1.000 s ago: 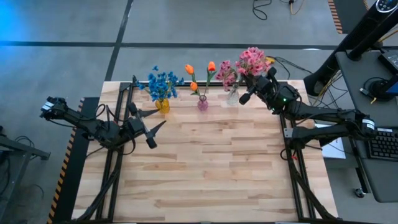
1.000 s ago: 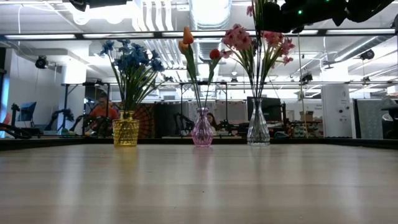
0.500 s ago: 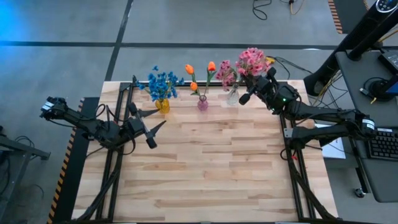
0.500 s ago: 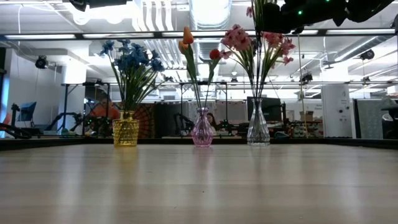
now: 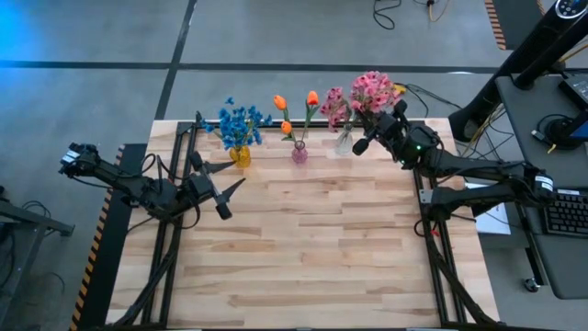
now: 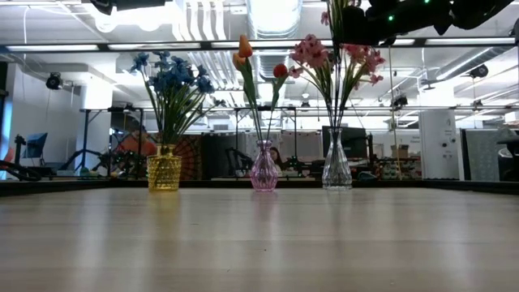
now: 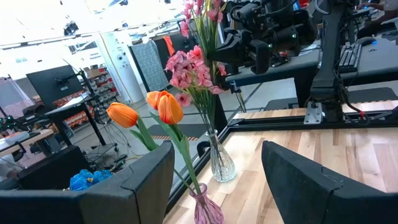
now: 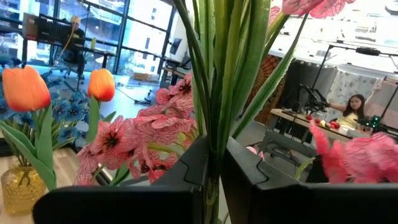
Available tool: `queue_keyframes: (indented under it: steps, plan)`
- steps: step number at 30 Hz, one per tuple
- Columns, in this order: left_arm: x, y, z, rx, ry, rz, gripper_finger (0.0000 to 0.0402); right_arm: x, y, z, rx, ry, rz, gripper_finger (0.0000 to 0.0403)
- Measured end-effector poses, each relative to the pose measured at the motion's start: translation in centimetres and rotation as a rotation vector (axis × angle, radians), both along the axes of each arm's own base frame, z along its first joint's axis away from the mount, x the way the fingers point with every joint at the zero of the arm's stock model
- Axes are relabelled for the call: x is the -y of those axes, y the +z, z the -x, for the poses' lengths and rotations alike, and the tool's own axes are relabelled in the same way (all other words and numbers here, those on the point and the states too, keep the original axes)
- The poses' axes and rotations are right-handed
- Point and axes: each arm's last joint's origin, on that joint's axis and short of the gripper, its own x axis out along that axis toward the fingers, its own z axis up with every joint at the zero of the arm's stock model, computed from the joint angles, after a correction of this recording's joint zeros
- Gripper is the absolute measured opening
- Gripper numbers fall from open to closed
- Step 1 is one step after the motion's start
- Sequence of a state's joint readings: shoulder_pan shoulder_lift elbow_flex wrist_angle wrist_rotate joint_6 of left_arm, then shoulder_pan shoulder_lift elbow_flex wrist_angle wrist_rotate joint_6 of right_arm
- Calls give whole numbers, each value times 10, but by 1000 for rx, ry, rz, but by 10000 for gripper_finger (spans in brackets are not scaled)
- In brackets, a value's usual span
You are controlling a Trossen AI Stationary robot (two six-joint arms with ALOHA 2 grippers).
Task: Sort flowers into vase by color
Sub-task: Put the pink flowers into the transparent vase
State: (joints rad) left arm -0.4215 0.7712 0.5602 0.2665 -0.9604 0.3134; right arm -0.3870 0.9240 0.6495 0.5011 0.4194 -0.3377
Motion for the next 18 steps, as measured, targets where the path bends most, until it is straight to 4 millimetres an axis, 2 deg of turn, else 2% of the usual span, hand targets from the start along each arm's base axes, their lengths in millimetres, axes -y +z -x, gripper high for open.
queue_keyframes:
  steps: [18]
  plan:
    - [0, 0, 0, 0, 0, 0, 224, 10, -20, -17, -65, -11, -51, 26]
